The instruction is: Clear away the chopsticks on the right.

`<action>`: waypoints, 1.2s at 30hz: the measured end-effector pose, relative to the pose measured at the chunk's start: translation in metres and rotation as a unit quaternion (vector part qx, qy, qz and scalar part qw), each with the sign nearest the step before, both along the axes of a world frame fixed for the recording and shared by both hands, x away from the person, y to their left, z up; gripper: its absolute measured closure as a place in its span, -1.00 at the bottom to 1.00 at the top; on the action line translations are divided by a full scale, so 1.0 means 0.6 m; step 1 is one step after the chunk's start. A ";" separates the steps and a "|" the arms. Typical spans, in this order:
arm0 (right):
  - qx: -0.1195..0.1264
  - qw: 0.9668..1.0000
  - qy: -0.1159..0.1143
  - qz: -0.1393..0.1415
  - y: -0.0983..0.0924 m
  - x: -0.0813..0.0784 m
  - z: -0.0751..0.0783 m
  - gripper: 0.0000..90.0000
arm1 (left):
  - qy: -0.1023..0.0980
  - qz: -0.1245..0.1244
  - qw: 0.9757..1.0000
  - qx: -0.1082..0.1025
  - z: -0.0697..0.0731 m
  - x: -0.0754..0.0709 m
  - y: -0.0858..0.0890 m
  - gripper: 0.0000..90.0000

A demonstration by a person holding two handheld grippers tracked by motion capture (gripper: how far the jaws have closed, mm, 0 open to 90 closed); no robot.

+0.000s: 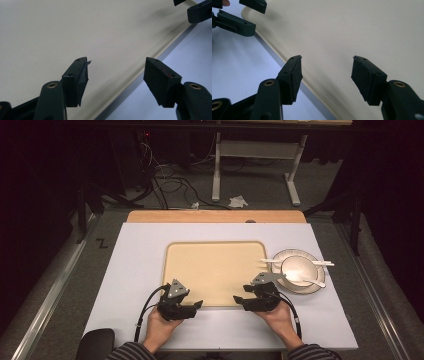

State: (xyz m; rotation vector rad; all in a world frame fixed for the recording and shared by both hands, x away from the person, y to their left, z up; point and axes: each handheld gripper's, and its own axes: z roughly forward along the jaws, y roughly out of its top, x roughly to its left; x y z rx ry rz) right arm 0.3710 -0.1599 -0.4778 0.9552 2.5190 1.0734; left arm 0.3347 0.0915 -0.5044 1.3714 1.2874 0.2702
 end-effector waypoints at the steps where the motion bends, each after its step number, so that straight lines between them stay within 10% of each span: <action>1: 0.006 1.000 0.005 0.002 -0.001 0.001 -0.001 -0.05 | 0.000 0.000 1.000 0.000 0.000 0.000 0.000 -0.19; 36: 0.014 0.999 0.019 -0.040 -0.008 0.013 -0.009 -0.29 | -0.006 -0.006 1.000 0.016 -0.005 -0.002 -0.005 -0.20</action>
